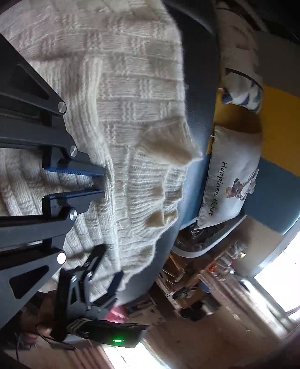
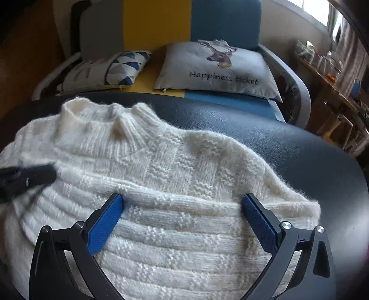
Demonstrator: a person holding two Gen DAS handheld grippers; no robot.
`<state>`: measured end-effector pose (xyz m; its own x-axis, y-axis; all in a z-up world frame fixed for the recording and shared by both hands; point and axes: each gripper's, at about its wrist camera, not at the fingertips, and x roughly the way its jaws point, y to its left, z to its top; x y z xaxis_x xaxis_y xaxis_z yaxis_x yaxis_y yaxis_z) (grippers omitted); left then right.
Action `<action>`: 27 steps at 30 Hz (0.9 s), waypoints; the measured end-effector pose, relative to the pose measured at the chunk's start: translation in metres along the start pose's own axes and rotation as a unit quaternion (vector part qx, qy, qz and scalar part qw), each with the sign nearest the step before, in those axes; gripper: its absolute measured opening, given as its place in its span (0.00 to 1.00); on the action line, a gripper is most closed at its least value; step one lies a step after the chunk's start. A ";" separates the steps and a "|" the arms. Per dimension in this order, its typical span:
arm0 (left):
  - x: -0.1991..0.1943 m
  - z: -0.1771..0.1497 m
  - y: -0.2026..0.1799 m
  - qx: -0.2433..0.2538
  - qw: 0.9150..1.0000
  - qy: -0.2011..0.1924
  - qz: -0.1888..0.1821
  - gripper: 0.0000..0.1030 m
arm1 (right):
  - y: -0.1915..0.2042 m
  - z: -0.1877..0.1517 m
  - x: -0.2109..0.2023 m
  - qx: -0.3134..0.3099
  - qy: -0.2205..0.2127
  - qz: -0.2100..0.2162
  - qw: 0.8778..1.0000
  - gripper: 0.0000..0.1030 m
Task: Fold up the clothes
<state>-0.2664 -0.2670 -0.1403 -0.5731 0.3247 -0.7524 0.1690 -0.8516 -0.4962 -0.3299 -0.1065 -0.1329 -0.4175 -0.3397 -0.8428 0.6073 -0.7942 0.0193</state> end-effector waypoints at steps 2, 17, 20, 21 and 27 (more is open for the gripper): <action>-0.012 0.000 0.000 0.010 1.000 -0.014 0.003 0.12 | -0.013 -0.004 -0.017 0.006 -0.003 0.044 0.999 1.00; -0.038 -0.034 0.016 0.047 0.997 -0.034 0.051 0.14 | -0.131 -0.017 -0.033 0.158 0.011 0.245 0.956 1.00; -0.041 -0.034 0.015 0.038 0.997 -0.032 0.052 0.14 | -0.127 -0.017 -0.020 0.157 0.052 0.217 0.962 1.00; -0.043 -0.034 0.014 0.036 0.997 -0.032 0.052 0.14 | -0.126 -0.016 -0.023 0.157 0.053 0.212 0.963 1.00; -0.057 -0.047 0.003 0.062 0.996 -0.038 0.050 0.18 | -0.105 -0.031 -0.057 0.123 0.048 0.249 0.959 1.00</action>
<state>-0.1957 -0.2691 -0.1193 -0.6182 0.2074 -0.7581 0.1304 -0.9241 -0.3591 -0.3487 0.0118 -0.1038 -0.0455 -0.6701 -0.7409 0.5320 -0.6440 0.5498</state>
